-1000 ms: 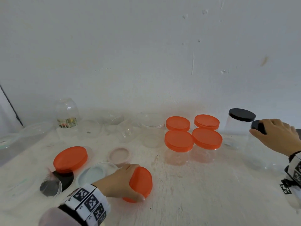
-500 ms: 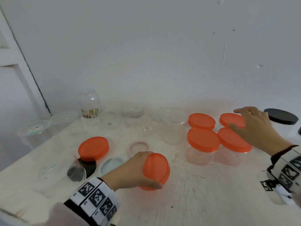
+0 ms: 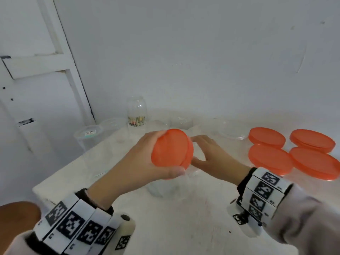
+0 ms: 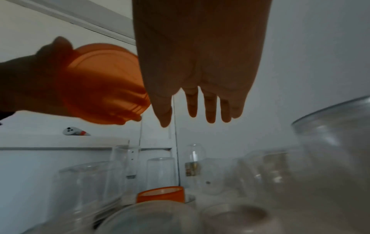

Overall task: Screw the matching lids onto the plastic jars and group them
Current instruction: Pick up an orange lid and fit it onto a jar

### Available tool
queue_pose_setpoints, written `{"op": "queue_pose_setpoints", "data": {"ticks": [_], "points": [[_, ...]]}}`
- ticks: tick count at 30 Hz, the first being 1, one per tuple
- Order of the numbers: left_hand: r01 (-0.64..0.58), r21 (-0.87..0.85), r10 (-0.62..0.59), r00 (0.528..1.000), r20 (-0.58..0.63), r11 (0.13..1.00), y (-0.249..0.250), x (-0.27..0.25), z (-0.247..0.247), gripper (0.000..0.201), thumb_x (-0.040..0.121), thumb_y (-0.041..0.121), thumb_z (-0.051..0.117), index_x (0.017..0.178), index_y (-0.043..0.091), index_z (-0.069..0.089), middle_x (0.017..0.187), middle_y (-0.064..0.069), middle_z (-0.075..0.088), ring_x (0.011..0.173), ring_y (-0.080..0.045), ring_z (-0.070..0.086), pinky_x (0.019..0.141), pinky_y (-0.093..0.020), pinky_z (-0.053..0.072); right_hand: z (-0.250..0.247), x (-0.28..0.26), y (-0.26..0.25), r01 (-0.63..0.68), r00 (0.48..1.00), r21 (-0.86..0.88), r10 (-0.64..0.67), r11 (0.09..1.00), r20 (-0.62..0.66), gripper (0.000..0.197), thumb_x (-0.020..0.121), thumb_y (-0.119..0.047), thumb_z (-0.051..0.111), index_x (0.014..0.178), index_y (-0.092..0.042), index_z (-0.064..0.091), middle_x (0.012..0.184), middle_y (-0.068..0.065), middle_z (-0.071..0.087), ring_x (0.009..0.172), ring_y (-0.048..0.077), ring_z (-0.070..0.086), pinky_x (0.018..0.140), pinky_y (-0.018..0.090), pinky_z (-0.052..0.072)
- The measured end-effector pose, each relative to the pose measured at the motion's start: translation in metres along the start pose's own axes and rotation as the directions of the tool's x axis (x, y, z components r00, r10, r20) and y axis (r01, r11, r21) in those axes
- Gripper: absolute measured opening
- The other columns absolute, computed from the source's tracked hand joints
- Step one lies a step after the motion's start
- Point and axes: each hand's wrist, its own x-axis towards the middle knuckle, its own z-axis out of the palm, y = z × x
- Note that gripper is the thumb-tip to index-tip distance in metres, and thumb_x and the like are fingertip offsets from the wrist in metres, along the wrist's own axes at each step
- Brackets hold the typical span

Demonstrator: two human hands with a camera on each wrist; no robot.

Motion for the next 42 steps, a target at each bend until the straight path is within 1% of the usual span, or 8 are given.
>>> {"op": "queue_pose_setpoints", "data": {"ticks": [4,7,11,18,26,33,37,42], "points": [[0.038,-0.016,-0.039,0.996,-0.076,0.999,-0.013,-0.013,-0.038,0.090,0.040,0.074,0.073,0.121,0.062,0.035,0.125,0.036,0.041,0.109,0.014,0.044,0.079,-0.013,0.039,0.030,0.008,-0.031,0.074,0.990,0.073,-0.082,0.995,0.118,0.063,0.089,-0.039,0.065,0.143,-0.023,0.037,0.144,-0.004,0.039,0.131,0.012,0.036,0.104,0.029,0.033],[0.076,-0.046,-0.082,0.988,-0.134,0.996,-0.028,-0.022,-0.064,0.087,0.037,0.073,0.074,0.117,0.062,0.041,0.114,0.039,0.048,0.103,0.016,0.049,0.077,-0.014,0.042,0.047,0.012,-0.054,0.104,0.977,0.108,-0.122,0.989,0.177,0.066,0.088,-0.041,0.065,0.144,-0.026,0.033,0.146,-0.007,0.036,0.131,0.010,0.034,0.096,0.011,0.027],[0.130,-0.079,-0.143,0.970,-0.197,0.988,-0.048,-0.031,-0.091,0.070,0.036,0.071,0.074,0.100,0.066,0.045,0.110,0.033,0.051,0.101,0.009,0.053,0.076,-0.020,0.044,0.064,0.018,-0.082,0.137,0.955,0.178,-0.178,0.974,0.237,0.073,0.086,-0.038,0.069,0.146,-0.022,0.030,0.149,-0.002,0.034,0.134,0.015,0.032,0.108,0.027,0.029],[0.209,-0.070,-0.220,0.942,-0.253,0.975,-0.084,-0.039,-0.111,0.094,0.035,0.076,0.071,0.120,0.051,0.038,0.113,0.027,0.048,0.104,-0.004,0.053,0.075,-0.025,0.044,0.091,0.034,-0.118,0.170,0.933,0.206,-0.225,0.964,0.282,0.076,0.078,-0.042,0.077,0.141,-0.025,0.038,0.144,-0.003,0.033,0.131,0.014,0.030,0.107,0.031,0.031],[0.209,-0.068,-0.220,0.944,-0.248,0.976,-0.096,-0.036,-0.112,0.098,0.034,0.079,0.068,0.121,0.048,0.036,0.110,0.032,0.045,0.103,-0.004,0.049,0.072,-0.021,0.041,0.118,0.041,-0.134,0.113,0.942,0.046,-0.121,0.993,0.314,0.066,0.068,-0.051,0.080,0.105,-0.018,0.038,0.137,0.006,0.032,0.123,0.026,0.032,0.098,0.041,0.039],[0.218,-0.063,-0.226,0.948,-0.224,0.974,-0.092,-0.020,-0.102,0.115,0.038,0.078,0.073,0.139,0.036,0.035,0.138,0.013,0.041,0.121,-0.015,0.046,0.092,-0.035,0.043,0.111,0.031,-0.136,0.059,0.975,0.048,-0.068,0.997,0.214,0.083,0.062,-0.040,0.086,0.124,-0.018,0.034,0.121,0.004,0.033,0.109,0.024,0.037,0.093,0.043,0.045],[0.193,-0.093,-0.209,0.955,-0.212,0.977,-0.090,-0.010,-0.097,0.119,0.034,0.081,0.070,0.139,0.037,0.034,0.135,0.016,0.041,0.121,-0.013,0.046,0.091,-0.032,0.040,0.088,0.016,-0.122,-0.009,0.977,0.048,-0.002,0.999,0.213,0.109,0.058,-0.045,0.087,0.141,-0.030,0.017,0.124,-0.002,0.022,0.117,0.023,0.028,0.096,0.041,0.044],[0.150,-0.125,-0.169,0.974,-0.154,0.981,-0.082,0.005,-0.083,0.104,0.042,0.079,0.074,0.132,0.042,0.037,0.126,0.021,0.044,0.109,-0.004,0.051,0.080,-0.025,0.042,0.055,-0.007,-0.095,-0.143,0.973,0.054,0.130,0.988,0.191,0.112,0.054,-0.056,0.085,0.140,-0.035,0.016,0.110,-0.010,0.019,0.112,0.016,0.033,0.090,0.032,0.047]]}}
